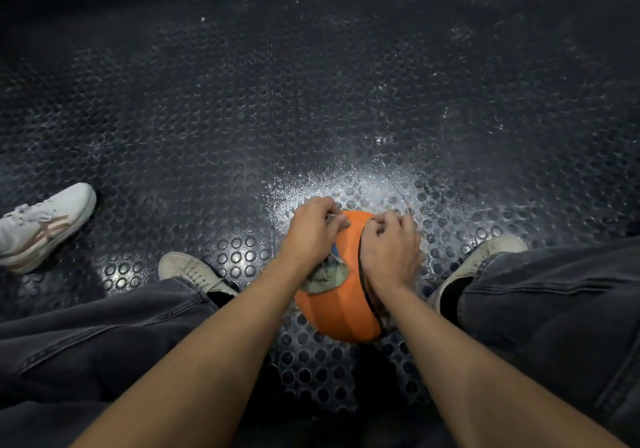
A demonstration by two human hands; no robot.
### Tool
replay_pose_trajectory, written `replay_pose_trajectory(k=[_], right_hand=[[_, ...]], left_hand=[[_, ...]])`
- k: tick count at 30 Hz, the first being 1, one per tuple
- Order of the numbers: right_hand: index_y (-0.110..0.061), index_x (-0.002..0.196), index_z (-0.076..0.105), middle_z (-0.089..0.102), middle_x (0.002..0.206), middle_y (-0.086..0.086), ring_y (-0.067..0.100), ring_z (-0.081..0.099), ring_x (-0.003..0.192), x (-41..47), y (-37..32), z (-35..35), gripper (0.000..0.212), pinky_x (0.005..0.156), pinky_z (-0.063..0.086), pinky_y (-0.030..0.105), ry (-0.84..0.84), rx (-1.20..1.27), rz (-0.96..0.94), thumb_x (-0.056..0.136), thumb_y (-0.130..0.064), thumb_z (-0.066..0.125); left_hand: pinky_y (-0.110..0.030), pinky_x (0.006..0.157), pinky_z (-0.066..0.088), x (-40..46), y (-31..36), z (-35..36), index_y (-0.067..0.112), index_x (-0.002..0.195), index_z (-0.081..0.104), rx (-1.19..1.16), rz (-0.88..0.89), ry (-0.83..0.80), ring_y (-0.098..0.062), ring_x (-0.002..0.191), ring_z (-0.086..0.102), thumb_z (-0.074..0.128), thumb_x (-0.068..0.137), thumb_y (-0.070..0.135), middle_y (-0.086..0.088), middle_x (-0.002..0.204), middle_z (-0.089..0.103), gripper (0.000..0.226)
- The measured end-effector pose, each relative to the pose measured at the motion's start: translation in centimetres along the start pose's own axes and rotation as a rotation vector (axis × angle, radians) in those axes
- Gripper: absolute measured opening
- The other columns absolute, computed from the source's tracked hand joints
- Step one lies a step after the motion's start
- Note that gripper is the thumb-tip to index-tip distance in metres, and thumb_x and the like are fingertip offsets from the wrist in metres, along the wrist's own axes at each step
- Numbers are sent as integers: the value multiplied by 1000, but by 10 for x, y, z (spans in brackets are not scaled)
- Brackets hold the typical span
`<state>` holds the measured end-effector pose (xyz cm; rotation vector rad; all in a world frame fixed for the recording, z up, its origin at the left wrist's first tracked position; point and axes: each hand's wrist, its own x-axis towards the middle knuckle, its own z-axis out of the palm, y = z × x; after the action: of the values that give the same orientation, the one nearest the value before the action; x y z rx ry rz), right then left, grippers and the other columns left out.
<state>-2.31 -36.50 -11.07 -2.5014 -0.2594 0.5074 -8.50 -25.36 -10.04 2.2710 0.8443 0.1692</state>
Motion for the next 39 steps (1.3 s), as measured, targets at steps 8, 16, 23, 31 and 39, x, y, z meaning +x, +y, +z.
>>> replay_pose_trajectory(k=[8, 16, 23, 31, 39], right_hand=[[-29, 95, 62, 52, 106, -8, 19, 51, 102, 6, 21, -9, 13, 91, 42, 39, -84, 73, -108, 93, -28, 49], [-25, 87, 63, 60, 101, -3, 19, 55, 93, 4, 14, 3, 13, 85, 49, 40, -78, 11, -173, 95, -27, 53], [-24, 100, 66, 58, 117, 3, 19, 56, 102, 10, 29, 3, 18, 91, 48, 38, -139, -77, -90, 101, -27, 48], [-21, 81, 62, 63, 73, -5, 10, 43, 52, 31, 42, -3, 21, 54, 39, 22, -168, 173, 136, 101, -22, 53], [-15, 65, 45, 54, 79, 6, 22, 45, 68, 35, 66, 8, 33, 56, 28, 30, -230, -6, 461, 92, -34, 47]], left_hand=[[-11, 68, 34, -61, 1, -7, 19, 76, 58, -35, 413, -230, -1, 73, 45, 65, 90, 23, 13, 79, 47, 16], [-24, 67, 41, -35, -6, -7, 13, 79, 66, -21, 148, -97, -10, 74, 54, 69, 86, 24, 6, 79, 59, 14], [-18, 67, 36, -39, 5, -1, 12, 80, 66, -22, 146, -193, -10, 74, 54, 70, 87, 23, 4, 80, 60, 14], [-20, 55, 51, -42, -32, -32, 8, 89, 67, -580, -525, -29, -12, 64, 65, 72, 84, 17, -5, 83, 69, 11], [-35, 62, 56, -44, -16, -14, 11, 97, 59, -812, -710, -233, -26, 66, 67, 75, 72, 0, -16, 89, 66, 33]])
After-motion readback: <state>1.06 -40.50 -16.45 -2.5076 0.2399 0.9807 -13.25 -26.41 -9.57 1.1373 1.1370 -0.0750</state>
